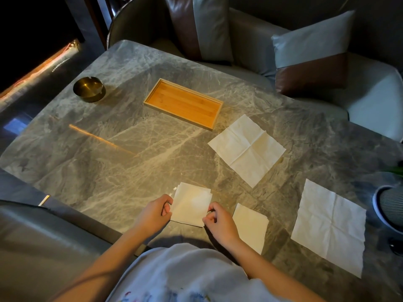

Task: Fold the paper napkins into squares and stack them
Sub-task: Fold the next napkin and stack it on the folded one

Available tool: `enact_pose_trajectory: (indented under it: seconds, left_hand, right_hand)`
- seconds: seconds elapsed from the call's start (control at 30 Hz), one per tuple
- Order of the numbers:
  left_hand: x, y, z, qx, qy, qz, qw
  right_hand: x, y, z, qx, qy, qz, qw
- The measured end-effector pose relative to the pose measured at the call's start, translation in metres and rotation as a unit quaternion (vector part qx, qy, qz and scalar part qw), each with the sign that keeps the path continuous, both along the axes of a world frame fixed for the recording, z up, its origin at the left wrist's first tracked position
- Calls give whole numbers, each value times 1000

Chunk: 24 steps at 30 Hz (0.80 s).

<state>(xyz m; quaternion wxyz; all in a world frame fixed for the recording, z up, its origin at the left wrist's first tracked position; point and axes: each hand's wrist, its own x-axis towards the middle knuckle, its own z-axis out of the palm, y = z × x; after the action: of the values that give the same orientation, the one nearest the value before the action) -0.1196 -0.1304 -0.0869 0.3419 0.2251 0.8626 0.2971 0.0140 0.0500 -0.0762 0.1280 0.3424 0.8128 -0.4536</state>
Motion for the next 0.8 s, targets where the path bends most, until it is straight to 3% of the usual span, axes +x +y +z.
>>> enact_pose_trajectory:
  seconds: [0.27, 0.4, 0.6, 0.8]
  left_hand:
    - [5, 1, -1, -64, 69, -60, 994]
    - [8, 4, 1, -72, 72, -52, 993]
    - [12, 4, 4, -47, 55, -16, 997]
    - [11, 5, 4, -50, 49, -22, 997]
  right_hand:
    - [8, 0, 2, 19, -48, 48, 997]
    - [6, 2, 7, 54, 17, 44, 997]
    - [-3, -4, 9, 96, 102, 176, 974]
    - [0, -6, -1, 128, 70, 272, 951]
